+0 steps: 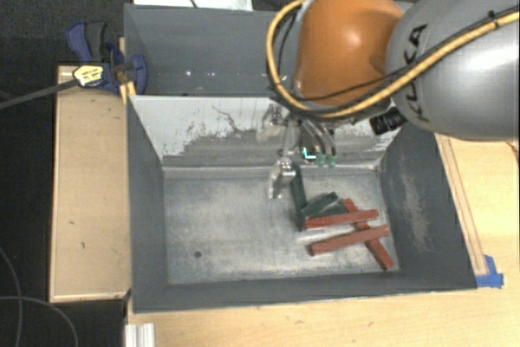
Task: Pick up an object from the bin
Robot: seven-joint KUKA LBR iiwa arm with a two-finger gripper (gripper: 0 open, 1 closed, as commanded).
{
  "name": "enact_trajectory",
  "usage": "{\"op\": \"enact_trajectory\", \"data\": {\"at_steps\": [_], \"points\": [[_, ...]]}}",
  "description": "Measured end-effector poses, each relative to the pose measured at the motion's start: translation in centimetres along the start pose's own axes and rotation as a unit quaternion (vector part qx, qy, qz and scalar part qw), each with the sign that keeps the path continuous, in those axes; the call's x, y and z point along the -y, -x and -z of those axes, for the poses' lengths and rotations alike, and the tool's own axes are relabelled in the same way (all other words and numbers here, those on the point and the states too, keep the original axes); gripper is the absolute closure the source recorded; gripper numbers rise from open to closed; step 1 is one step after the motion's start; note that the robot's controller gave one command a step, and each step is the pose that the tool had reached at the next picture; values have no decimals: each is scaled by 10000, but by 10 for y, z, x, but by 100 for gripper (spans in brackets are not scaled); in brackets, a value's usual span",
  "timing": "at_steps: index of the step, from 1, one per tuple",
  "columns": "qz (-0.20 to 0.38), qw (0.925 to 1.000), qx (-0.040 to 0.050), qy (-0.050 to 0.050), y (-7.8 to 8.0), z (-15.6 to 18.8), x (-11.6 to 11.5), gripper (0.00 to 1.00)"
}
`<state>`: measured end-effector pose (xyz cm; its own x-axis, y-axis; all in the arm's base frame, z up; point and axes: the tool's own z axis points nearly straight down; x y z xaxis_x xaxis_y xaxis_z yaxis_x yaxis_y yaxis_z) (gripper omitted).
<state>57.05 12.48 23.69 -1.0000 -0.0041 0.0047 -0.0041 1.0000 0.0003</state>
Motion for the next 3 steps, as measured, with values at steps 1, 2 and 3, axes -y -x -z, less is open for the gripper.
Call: {"op": "enact_trajectory", "data": {"at_steps": [1,2,3], "points": [[-15,10000,40,6,2,4,1,0],[53,10000,56,8,-13,-59,21,0],[569,9984,31,0,-23,-98,55,0]]}}
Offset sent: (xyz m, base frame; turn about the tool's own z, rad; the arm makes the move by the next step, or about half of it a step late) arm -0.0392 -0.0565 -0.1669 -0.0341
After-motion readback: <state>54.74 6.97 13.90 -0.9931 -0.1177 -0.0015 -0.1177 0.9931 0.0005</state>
